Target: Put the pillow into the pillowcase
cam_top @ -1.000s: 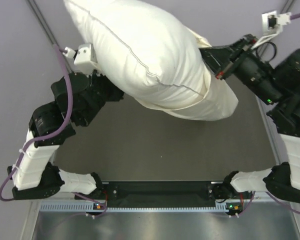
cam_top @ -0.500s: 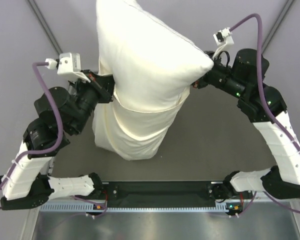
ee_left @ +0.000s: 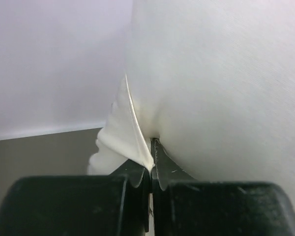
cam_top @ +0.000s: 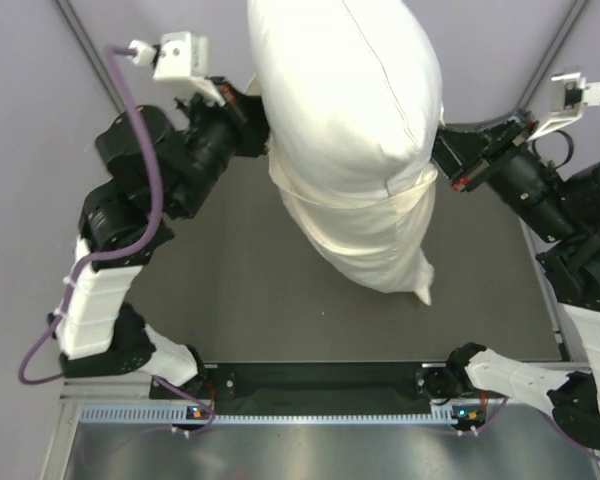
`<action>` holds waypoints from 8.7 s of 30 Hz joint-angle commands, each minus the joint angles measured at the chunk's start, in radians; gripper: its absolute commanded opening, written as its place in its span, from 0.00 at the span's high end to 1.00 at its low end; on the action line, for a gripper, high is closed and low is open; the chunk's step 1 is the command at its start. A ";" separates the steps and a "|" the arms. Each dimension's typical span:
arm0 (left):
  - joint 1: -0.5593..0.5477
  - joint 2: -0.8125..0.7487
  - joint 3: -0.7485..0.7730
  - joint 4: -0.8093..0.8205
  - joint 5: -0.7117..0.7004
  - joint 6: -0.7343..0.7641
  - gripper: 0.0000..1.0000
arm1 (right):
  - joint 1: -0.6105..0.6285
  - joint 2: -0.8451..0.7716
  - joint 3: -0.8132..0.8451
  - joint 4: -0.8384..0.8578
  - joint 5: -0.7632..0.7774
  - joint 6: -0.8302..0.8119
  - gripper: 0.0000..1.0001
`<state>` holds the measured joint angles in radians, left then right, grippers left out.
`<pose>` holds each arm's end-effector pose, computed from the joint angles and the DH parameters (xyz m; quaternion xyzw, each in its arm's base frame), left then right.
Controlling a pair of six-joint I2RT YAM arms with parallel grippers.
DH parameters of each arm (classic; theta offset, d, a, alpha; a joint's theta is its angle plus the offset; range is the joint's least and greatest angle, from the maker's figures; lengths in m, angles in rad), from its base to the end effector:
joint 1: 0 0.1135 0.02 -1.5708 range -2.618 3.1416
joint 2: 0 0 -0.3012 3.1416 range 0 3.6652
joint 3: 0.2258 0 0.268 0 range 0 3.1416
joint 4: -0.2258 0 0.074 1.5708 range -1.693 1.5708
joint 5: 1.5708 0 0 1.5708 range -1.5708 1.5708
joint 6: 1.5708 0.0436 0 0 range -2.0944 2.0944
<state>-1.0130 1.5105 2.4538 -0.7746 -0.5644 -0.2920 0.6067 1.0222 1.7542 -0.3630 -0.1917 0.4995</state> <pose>0.1341 -0.1708 0.6794 0.0194 0.6547 -0.3029 0.6922 0.0988 0.0787 0.6318 -0.1090 0.5578 0.4774 0.6702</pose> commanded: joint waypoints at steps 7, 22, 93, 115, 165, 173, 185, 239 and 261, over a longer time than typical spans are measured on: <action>-0.006 -0.397 -0.605 0.437 -0.013 0.008 1.00 | -0.067 0.122 0.141 0.035 -0.055 -0.009 1.00; -0.006 -0.362 -0.563 0.437 0.095 -0.036 1.00 | -0.087 0.087 -0.028 0.038 0.001 -0.022 1.00; -0.007 -0.368 -0.268 0.716 -0.272 0.393 1.00 | -0.321 0.092 -0.126 -0.062 -0.069 0.004 1.00; -0.019 0.178 -0.581 0.735 0.254 0.036 0.73 | -0.275 -0.366 -0.909 -0.172 0.418 0.044 0.27; 0.702 -0.343 -1.293 0.078 0.393 -0.248 0.24 | 0.584 -0.129 -1.004 -0.016 0.537 0.264 0.21; 0.536 -0.515 -1.259 -0.046 0.290 -0.231 0.17 | 0.542 -0.439 -1.059 -0.258 0.672 0.333 0.20; -0.147 -0.322 -1.096 -0.069 -0.081 -0.251 0.18 | 0.343 -0.347 -1.177 -0.262 0.589 0.320 0.44; 1.380 -0.454 -1.546 0.322 0.860 -0.413 0.01 | 1.038 0.751 -0.558 -0.493 1.431 -0.076 0.49; 1.381 -0.442 -1.517 0.319 0.675 -0.518 0.01 | 0.510 -0.119 -0.730 -0.277 0.931 -0.226 1.00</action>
<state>0.3611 1.0031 0.9035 -0.4446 0.1493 -0.7670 1.1488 0.9161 1.0271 -0.7254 0.8326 0.3168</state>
